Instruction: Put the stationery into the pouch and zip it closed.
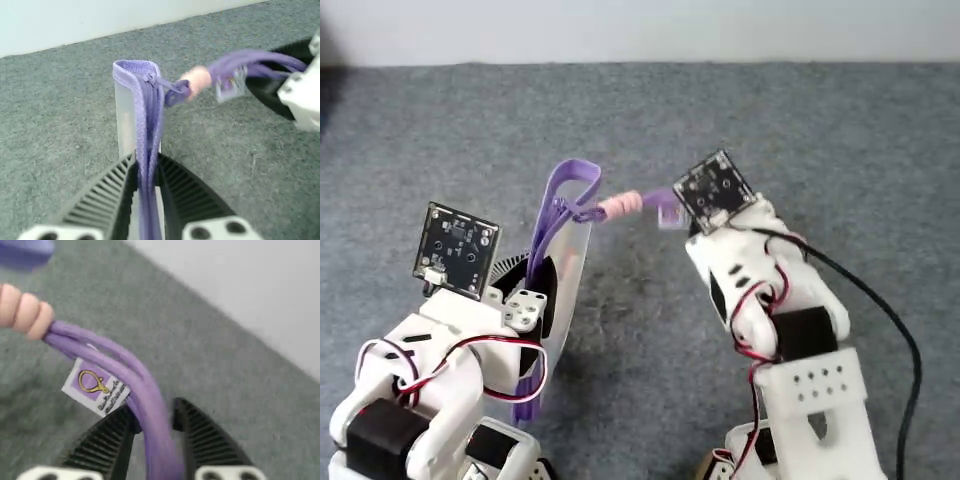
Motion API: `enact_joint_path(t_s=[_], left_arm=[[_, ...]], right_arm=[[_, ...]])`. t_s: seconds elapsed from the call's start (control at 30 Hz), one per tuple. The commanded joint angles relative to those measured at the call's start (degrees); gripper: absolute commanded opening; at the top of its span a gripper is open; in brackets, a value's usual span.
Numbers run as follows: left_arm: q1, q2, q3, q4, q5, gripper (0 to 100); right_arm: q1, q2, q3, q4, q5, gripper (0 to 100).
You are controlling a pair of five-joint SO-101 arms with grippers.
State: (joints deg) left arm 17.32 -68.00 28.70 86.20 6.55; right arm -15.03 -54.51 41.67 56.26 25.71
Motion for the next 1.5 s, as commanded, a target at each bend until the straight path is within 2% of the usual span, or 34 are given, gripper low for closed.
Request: enact_joint_path(t_s=[0.0,0.3,0.4,0.6,0.77,0.97,1.13,1.33,1.47], left_arm=[[-0.09,-0.79,-1.01,-0.35,-0.35,1],[-0.09,-0.79,-1.01,-0.44,-0.26,1],[-0.09,-0.79,-1.01,-0.44,-0.26,1],[-0.18,-0.79,-1.01,-0.44,-0.26,1],[-0.18,-0.79,-1.01,-0.35,-0.26,1],[-0.18,-0.7,-1.01,-0.35,-0.26,1],[-0.18,-0.7,-1.01,-0.35,-0.26,1],[-0.18,-0.7,-1.01,-0.35,-0.26,1],[-0.18,-0.7,-1.01,-0.44,-0.26,1]], right_arm=[[-1.98,-6.55,-1.93,6.81,-0.18,24.5],[-22.46,-12.62,-1.93,9.01,-7.3,13.9],[-26.07,-12.53,-1.93,9.1,-10.02,15.6],[-26.86,-12.62,-1.93,10.86,-9.93,26.8],[-25.71,-14.81,-5.36,19.38,-10.2,26.7],[-25.8,-17.89,-8.53,24.66,-10.37,26.7],[-33.36,-24.04,-9.32,27.03,-10.37,26.7],[-32.22,-26.15,-8.09,26.42,-14.95,26.7],[-31.16,-22.2,-4.31,17.8,-18.02,26.7]])
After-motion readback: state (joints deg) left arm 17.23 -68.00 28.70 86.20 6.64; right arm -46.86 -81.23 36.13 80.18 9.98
